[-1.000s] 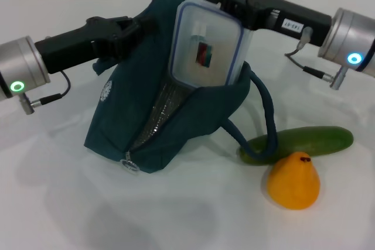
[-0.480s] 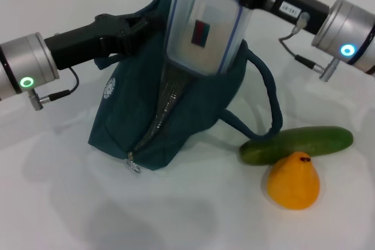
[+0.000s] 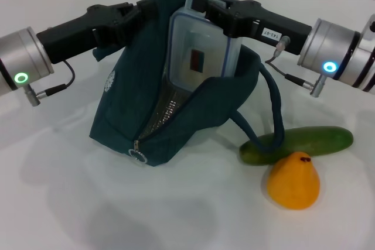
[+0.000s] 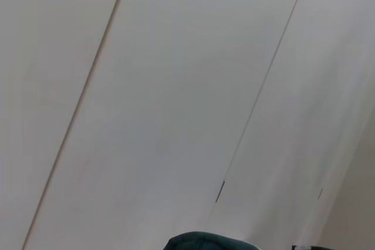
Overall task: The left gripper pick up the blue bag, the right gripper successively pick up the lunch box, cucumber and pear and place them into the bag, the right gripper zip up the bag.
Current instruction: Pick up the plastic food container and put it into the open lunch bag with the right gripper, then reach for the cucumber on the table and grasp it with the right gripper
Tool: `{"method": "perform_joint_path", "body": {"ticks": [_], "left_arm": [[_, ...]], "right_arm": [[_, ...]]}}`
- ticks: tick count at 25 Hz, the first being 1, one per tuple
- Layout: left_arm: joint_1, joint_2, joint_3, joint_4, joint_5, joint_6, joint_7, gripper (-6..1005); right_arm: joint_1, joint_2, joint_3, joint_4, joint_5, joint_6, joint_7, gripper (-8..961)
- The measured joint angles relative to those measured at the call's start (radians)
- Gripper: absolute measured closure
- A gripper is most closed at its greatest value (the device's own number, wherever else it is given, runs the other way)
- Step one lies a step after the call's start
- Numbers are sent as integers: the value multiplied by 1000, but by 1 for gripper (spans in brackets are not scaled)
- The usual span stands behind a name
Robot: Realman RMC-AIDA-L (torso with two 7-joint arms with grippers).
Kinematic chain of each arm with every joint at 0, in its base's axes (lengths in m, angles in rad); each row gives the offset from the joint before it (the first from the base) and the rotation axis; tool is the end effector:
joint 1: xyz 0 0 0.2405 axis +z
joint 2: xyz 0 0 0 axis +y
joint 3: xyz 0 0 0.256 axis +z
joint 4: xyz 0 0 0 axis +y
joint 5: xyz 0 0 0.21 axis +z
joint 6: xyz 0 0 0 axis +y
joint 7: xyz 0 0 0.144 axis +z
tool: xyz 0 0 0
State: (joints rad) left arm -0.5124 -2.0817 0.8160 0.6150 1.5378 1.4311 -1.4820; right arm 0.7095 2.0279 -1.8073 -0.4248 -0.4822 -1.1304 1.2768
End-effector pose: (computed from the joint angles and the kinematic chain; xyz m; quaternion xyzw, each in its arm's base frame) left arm -0.2344 0.3580 0.0158 -0.8533 -0.2783 -0.3983 0.1890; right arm 0.1453 0.3842 -0.0589 -0.8464 0.2733 0.4402 0.1233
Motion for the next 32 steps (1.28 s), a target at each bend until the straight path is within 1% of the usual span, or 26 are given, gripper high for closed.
{"method": "perform_joint_path", "body": {"ticks": [5,12,15,17,19,20,21,22,23,25,26,28,29,30,32], "left_arm": [[1,-1,0,0,-1,-6,0,959],[3,1,0,-6,-1,-10,0,959],[5,2,0,-6,-1,-11,0,959],[8,3,0,-6,-1,-11,0,959],[13,5,-1,-6,-1,-11,0,959],[15,6,-1,-6,-1,-11,0,959],[17,7,-2,-6,-1,-11,0,959],[18,7,-1,-6,-1,-11,0,959],[19,7,-2,-6,-1,-11,0,959],[23,7,-2,-3,-1,-11,0,959],[25,7,-5,-1,-1,-11,0,959],[28,9,-15,-1,1,-11,0,960],[30,9,-19,-2,4,-11,0,960],[32,10,-22,-3,5,-11,0,960],[45,10,-24,-5,6,-11,8,960]], "right_arm": [[6,0,1,-1,1,-15,2,810],[4,-3,11,-5,12,-87,2,807],[-21,-6,38,-22,13,-108,0,806],[-43,-9,62,-28,11,-126,0,731],[-68,-16,89,-29,8,-154,0,656],[-85,-25,103,-30,6,-172,-1,618],[-85,-25,103,-30,6,-172,-1,578],[-121,-52,113,-30,0,-209,-3,538],[-134,-62,113,-29,-7,-219,-3,499],[-161,-93,113,-31,-41,-247,0,419],[-173,-115,113,-36,-73,-262,7,379],[-187,-149,113,-52,-141,-276,30,367],[-195,-172,113,-69,-190,-281,52,362],[-199,-191,114,-87,-241,-281,72,356],[-201,-211,130,-105,-331,-288,99,344]]}}
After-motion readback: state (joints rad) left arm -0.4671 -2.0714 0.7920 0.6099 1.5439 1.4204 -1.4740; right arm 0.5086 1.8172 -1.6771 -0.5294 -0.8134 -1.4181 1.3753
